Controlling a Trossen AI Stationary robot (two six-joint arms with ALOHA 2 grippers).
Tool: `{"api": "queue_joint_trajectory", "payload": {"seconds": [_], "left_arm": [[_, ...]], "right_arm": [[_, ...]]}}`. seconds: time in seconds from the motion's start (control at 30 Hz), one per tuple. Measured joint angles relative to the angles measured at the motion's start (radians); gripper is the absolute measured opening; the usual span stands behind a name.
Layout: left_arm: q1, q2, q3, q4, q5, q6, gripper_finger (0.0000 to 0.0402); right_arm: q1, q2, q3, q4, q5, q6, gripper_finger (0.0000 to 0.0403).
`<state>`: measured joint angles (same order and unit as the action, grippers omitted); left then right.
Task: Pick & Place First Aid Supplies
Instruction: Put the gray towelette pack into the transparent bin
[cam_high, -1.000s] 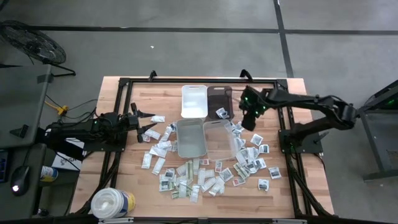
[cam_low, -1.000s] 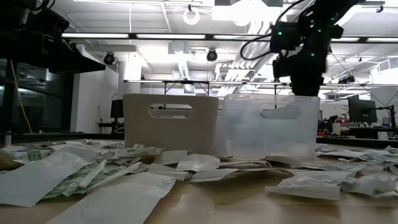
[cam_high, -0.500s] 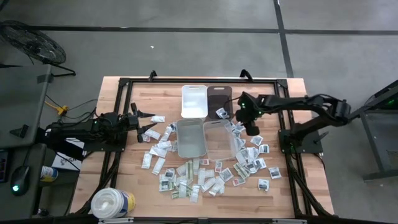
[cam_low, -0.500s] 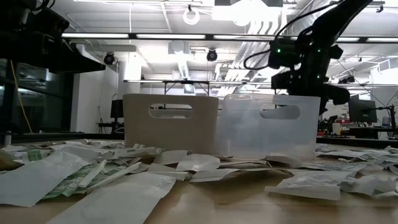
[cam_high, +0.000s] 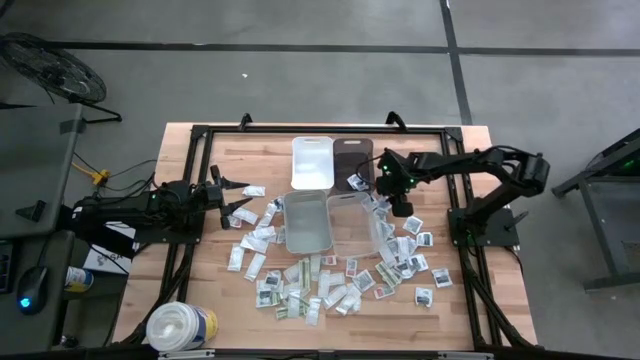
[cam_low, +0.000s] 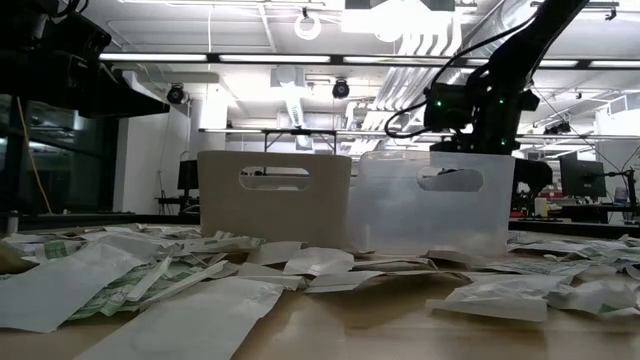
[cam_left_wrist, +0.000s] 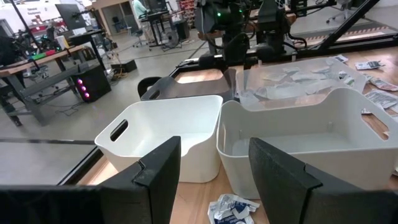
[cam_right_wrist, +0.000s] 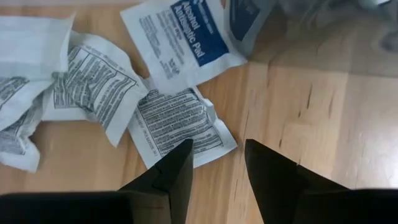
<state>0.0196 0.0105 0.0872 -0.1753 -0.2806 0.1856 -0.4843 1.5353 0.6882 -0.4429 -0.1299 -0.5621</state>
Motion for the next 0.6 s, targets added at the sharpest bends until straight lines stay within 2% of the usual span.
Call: {"api": "queue_joint_trajectory", "payload": {"seconds": [0.17,0.53,0.6], "left_arm": [[0.0,0.0,0.0,0.0,0.0,0.0,0.0189],[0.0,0.0,0.0,0.0,0.0,0.0,0.0189],[0.0,0.0,0.0,0.0,0.0,0.0,0.0189]], "right_arm": [[0.0,0.002,0.0,-0.003,-0.009,0.012,0.0119],[0.0,0.003,-0.001,-0.035,-0.006,0.097,0.0012],[0.0,0.003,-0.001,-0.043,-0.003,0.119,0.0004]]}}
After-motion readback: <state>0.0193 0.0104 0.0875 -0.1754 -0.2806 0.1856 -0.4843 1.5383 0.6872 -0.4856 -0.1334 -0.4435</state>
